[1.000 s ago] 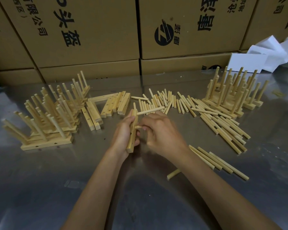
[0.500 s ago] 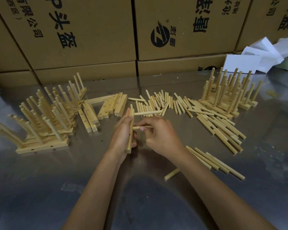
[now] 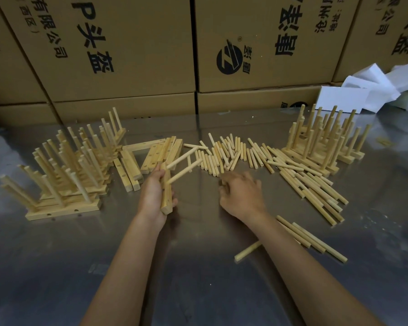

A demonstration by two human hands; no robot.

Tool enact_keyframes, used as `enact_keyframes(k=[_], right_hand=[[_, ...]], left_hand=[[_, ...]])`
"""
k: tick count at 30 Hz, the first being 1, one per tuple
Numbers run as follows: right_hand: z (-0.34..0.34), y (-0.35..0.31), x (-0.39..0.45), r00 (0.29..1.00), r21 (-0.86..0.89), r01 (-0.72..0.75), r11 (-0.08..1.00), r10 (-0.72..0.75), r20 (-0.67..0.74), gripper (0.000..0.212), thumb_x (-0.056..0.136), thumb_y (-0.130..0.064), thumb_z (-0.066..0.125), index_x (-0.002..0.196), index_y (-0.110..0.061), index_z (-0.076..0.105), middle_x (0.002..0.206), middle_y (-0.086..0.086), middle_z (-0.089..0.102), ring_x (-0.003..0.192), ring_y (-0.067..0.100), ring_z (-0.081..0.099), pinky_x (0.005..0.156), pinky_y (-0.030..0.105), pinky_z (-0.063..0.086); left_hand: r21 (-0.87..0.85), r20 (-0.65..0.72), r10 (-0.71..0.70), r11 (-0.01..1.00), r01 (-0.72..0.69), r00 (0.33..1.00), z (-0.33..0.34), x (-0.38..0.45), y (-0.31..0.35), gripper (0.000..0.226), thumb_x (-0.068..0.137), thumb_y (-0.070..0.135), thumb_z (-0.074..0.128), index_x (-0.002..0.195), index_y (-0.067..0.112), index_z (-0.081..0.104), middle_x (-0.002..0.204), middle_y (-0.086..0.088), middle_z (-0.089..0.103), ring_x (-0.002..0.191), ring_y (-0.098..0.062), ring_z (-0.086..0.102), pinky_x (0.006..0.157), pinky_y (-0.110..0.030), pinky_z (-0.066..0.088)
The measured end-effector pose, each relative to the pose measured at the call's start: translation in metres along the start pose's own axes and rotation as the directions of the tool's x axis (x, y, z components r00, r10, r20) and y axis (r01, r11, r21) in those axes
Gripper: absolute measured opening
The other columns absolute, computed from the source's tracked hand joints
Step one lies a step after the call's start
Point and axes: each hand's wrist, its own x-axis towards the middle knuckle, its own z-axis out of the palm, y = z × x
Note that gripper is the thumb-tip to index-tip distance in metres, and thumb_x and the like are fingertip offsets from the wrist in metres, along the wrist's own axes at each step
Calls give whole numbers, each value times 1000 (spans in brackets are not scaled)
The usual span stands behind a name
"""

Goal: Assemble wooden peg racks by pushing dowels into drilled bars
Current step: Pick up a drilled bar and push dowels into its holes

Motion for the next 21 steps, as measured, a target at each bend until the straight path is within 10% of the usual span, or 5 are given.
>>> enact_keyframes(k=[10, 14, 21], right_hand=[[-15, 11, -2, 976, 22, -214, 977, 214, 35, 7, 87, -7, 61, 92, -8, 66, 91, 5, 63, 90, 25, 62, 75, 36, 51], [-29, 6, -7, 994, 272, -85, 959, 62, 89, 18, 86, -3, 56, 88, -20, 64, 98, -4, 55, 105, 15, 51, 90, 32, 46], [-32, -31, -29, 930, 582, 143, 800, -310, 197, 21, 97, -7, 50, 99, -24, 62, 87, 1, 63, 80, 20, 57, 65, 25, 43]], left_hand=[[1, 40, -10, 1000, 10, 999, 5, -8, 4, 38, 104, 24, 44, 139, 32, 56, 67, 1, 45, 52, -11, 41, 35, -18, 34], [-23, 48, -11, 1000, 13, 999, 7, -12, 5, 36, 104, 24, 43, 137, 31, 57, 67, 0, 47, 50, -11, 42, 35, -18, 34], [-31, 19, 6, 999, -5, 1000, 9, -13, 6, 34, 104, 24, 45, 134, 29, 61, 72, 3, 53, 59, -9, 49, 48, -23, 39]])
